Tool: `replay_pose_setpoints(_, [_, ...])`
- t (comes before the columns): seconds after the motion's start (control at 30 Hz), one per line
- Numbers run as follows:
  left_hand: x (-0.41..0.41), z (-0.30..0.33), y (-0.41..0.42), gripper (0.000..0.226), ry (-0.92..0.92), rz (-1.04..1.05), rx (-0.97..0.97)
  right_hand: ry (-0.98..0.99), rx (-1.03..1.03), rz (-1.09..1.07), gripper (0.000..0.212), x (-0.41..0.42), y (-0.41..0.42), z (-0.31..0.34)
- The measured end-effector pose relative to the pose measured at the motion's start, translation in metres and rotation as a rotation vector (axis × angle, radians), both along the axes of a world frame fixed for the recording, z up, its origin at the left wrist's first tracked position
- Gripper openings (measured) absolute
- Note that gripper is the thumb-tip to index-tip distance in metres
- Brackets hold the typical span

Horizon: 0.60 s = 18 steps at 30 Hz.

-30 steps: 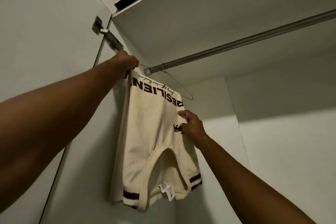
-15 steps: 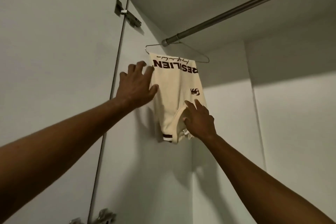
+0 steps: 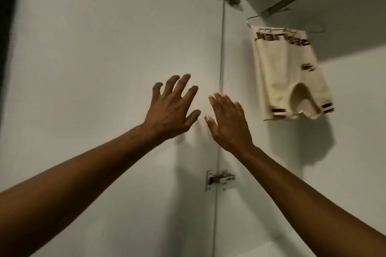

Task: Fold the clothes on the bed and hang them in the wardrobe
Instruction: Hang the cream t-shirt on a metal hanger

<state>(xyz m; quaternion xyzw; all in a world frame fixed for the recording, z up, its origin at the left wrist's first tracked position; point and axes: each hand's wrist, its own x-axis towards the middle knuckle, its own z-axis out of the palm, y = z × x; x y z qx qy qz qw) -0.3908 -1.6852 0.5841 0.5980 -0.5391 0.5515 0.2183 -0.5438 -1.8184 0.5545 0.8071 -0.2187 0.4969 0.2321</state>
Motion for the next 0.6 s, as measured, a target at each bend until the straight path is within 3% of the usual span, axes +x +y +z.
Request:
replay_pose_setpoints(0.27, [0.122, -0.071, 0.235, 0.071, 0.055, 0.312, 0.006, 0.027, -0.097, 0.383, 0.059, 0.170, 0.199, -0.063])
replay_pose_setpoints(0.6, [0.189, -0.178, 0.533, 0.057, 0.055, 0.540, -0.051, 0.058, -0.221, 0.995, 0.043, 0.315, 0.499, -0.149])
